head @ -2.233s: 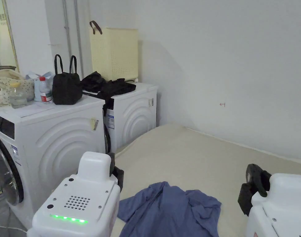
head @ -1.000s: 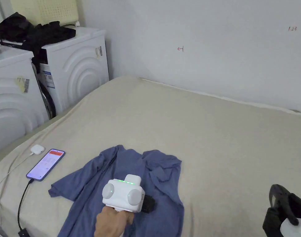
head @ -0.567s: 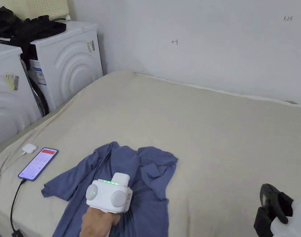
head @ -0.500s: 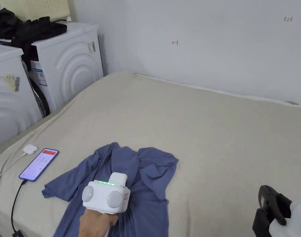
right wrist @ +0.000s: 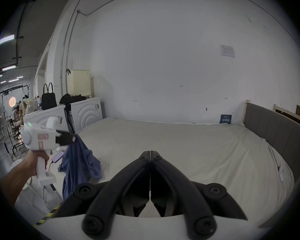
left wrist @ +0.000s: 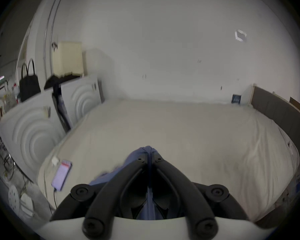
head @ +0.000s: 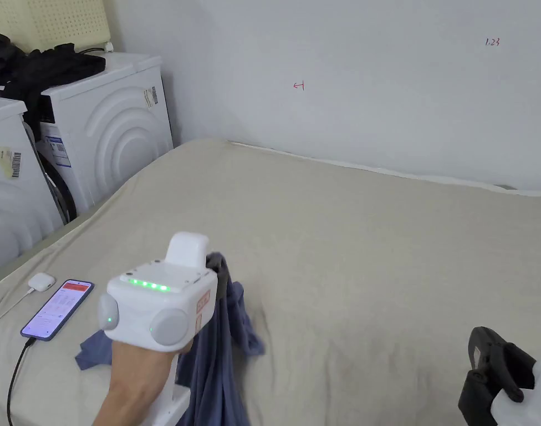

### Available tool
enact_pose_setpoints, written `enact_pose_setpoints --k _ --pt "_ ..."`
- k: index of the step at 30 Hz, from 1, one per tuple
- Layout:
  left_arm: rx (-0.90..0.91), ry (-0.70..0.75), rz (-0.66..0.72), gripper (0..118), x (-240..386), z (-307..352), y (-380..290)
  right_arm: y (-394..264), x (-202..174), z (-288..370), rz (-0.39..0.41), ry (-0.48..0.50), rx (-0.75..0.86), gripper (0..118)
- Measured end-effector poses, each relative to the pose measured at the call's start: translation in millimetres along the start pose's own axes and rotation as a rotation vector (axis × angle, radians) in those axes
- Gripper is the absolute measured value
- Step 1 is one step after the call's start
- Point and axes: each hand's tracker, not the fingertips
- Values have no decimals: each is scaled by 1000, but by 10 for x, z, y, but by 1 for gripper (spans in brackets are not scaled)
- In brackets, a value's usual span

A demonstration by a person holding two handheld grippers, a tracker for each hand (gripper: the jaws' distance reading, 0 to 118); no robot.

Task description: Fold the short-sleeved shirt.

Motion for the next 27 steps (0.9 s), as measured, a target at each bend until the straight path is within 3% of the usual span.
enact_pose_setpoints --k 10,18,27 --pt "178 -216 -58 2 712 364 705 183 326 314 -40 -83 79 0" --pt "204 -474 -135 2 1988 494 763 231 753 672 -65 -199 151 0" --pt "-92 -785 -231 2 3947 326 -218 187 1266 1136 -58 -378 157 0"
